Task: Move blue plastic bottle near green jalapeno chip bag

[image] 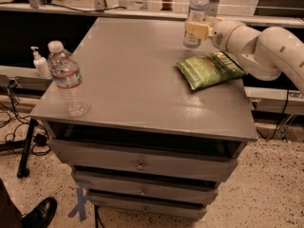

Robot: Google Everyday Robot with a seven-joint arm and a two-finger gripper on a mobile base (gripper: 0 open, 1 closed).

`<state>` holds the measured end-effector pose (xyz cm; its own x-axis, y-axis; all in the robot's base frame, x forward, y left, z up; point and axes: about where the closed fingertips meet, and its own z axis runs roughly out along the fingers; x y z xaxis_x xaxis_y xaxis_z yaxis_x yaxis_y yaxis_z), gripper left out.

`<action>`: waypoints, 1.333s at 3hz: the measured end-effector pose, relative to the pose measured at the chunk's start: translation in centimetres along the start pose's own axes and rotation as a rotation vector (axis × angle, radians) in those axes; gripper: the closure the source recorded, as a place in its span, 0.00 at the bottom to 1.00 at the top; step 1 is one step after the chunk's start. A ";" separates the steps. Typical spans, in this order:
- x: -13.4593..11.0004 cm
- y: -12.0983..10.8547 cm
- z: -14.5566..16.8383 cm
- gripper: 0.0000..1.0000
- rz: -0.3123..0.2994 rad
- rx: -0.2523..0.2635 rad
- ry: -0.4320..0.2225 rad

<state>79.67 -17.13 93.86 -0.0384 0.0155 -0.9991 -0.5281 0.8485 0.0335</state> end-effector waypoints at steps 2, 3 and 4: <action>1.0 -0.2 0.0 0.83 0.082 0.025 0.003; 1.5 -0.5 -0.9 0.59 0.088 0.043 0.031; 2.1 -0.7 -2.1 0.35 0.093 0.060 0.051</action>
Offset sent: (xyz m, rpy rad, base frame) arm -0.0028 -0.0115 -0.0166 0.0753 0.0813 -0.0540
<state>78.23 -18.82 91.83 -0.1287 0.0695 -0.9892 -0.4682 0.8751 0.1224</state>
